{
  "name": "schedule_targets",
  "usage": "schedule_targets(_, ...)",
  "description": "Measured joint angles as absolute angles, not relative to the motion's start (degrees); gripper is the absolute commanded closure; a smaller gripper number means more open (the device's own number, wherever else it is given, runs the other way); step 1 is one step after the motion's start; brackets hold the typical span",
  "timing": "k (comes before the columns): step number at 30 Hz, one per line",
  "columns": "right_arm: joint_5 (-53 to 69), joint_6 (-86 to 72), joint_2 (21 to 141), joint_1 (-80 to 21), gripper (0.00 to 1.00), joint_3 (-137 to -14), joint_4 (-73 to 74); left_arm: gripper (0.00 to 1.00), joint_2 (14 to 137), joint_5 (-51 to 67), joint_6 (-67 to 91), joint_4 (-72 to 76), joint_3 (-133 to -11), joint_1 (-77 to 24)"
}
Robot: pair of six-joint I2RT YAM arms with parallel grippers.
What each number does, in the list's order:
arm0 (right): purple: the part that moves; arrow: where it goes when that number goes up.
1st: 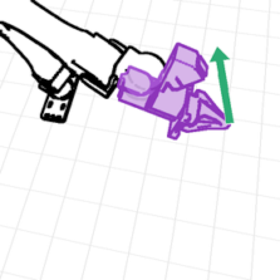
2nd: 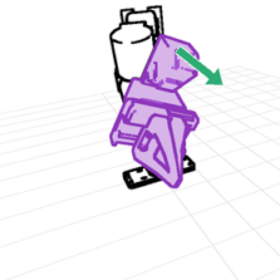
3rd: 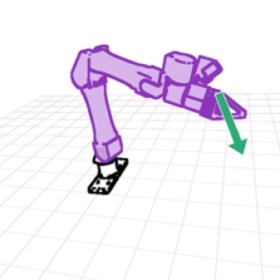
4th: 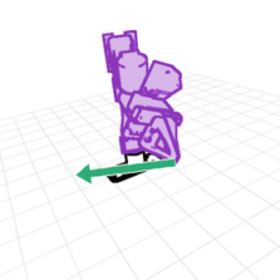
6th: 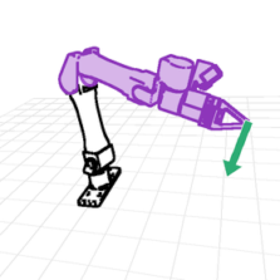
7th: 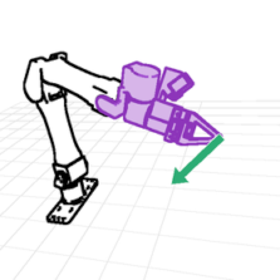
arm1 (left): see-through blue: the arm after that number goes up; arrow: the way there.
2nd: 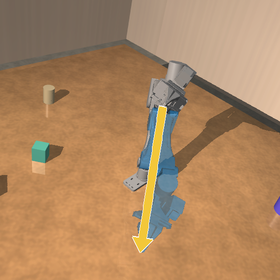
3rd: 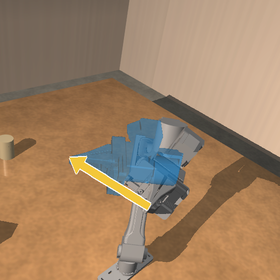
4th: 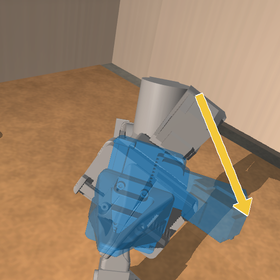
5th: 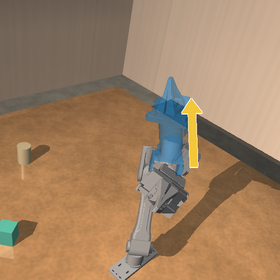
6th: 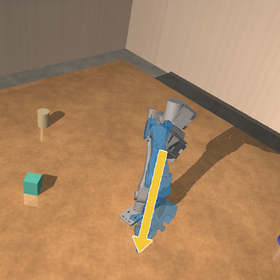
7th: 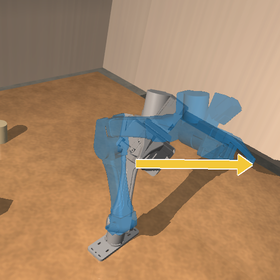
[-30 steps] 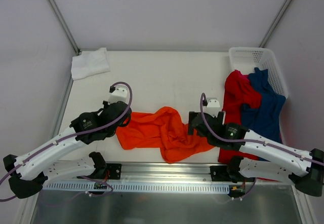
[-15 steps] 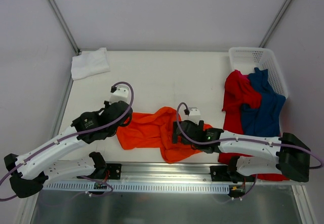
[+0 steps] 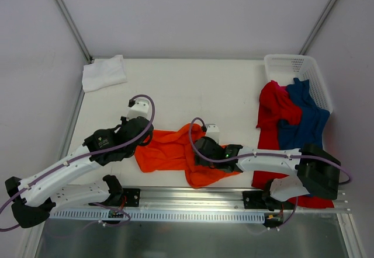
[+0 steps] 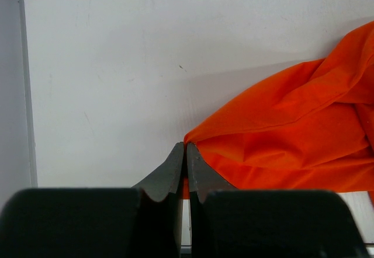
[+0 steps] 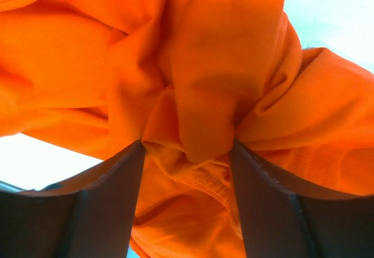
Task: Fold and stack the t-shirts
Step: Flatten the tshirt out
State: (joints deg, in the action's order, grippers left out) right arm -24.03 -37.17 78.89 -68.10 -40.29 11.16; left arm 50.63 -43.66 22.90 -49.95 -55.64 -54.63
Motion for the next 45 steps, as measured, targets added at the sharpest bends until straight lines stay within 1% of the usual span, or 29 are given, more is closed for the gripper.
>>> schedule_targets(2,-23.7,-37.2,79.2,-68.1,0.64,-40.3,11.1,1.00,50.6,-43.7,22.9,-50.0,-55.6,-54.6)
schedule_targets(3,-23.5,-37.3,79.3,-68.1,0.80,-40.3,11.0,1.00,50.6,-43.7,22.9,-50.0,-55.6,-54.6)
schedule_targets(5,-23.3,-37.4,79.3,-68.1,0.98,-40.3,10.9,1.00,50.6,-43.6,22.9,-49.9,-55.5,-54.6)
schedule_targets(6,-23.3,-37.6,79.3,-68.1,1.00,-40.3,10.9,1.00,50.6,-43.6,22.9,-49.9,-55.5,-54.6)
schedule_targets(13,-23.5,-37.9,79.5,-68.1,1.00,-41.5,12.8,1.00,50.6,-43.6,22.9,-49.9,-55.4,-54.6)
schedule_targets(18,-25.4,-36.1,78.6,-68.1,1.00,-44.8,18.1,1.00,50.6,-43.6,22.9,-49.9,-55.4,-54.6)
schedule_targets(24,-30.4,-30.9,71.8,-68.1,0.99,-53.8,27.6,1.00,50.6,-43.5,22.9,-49.9,-55.4,-54.6)
schedule_targets(29,-33.9,-27.1,66.5,-67.4,0.99,-59.4,31.5,1.00,50.6,-43.5,22.9,-49.9,-55.4,-54.6)
schedule_targets(41,-35.8,-22.8,64.6,-65.7,0.99,-60.3,37.1,1.00,50.6,-43.5,22.9,-49.9,-55.4,-54.6)
schedule_targets(45,-36.7,-19.9,64.3,-65.5,1.00,-62.7,39.1,1.00,49.5,-42.7,22.5,-49.5,-55.4,-54.6)
